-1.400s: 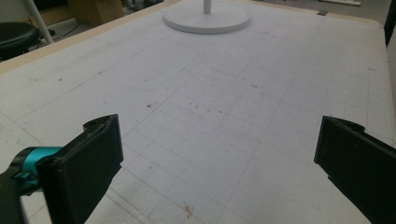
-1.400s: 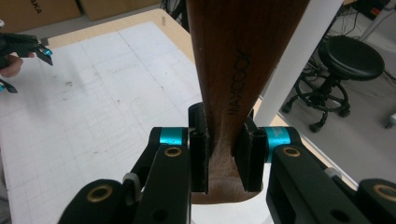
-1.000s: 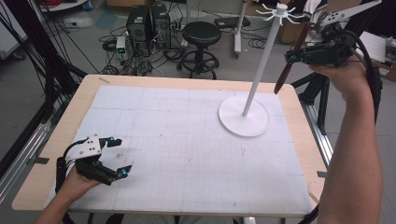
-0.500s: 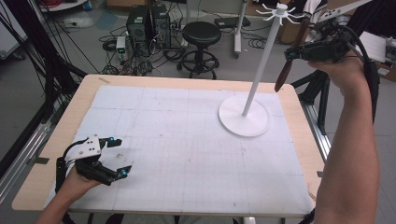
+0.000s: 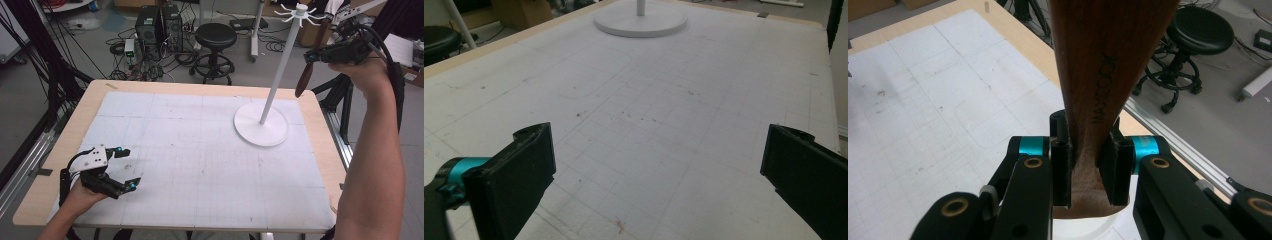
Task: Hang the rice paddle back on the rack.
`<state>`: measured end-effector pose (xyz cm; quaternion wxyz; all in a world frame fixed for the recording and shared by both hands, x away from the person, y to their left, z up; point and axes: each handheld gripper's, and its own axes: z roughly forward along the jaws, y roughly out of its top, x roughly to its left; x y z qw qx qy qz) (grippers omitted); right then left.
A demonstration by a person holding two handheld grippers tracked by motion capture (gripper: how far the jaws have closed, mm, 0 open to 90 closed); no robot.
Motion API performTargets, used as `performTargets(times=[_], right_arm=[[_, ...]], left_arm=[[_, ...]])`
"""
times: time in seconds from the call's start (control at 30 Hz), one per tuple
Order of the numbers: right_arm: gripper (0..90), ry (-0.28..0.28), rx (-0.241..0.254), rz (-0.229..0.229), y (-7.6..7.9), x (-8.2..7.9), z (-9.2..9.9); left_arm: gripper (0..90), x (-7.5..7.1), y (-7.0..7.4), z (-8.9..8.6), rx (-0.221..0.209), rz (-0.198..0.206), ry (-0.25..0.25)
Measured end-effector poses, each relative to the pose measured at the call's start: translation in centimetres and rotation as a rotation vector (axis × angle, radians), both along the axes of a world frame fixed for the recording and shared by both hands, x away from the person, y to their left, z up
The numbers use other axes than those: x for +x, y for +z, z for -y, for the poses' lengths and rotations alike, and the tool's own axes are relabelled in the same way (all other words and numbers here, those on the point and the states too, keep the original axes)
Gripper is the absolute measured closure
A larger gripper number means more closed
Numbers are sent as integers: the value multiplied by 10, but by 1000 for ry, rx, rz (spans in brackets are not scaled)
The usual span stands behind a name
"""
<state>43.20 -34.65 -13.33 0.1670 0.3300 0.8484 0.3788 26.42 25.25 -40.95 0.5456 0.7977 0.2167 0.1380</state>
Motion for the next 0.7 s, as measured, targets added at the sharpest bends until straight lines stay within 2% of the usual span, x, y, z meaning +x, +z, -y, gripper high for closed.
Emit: performTargets(times=[0.7], right_arm=[[779, -18, -10, -16, 1, 7, -3]], left_arm=[[17, 0, 0, 0, -2, -3, 4]])
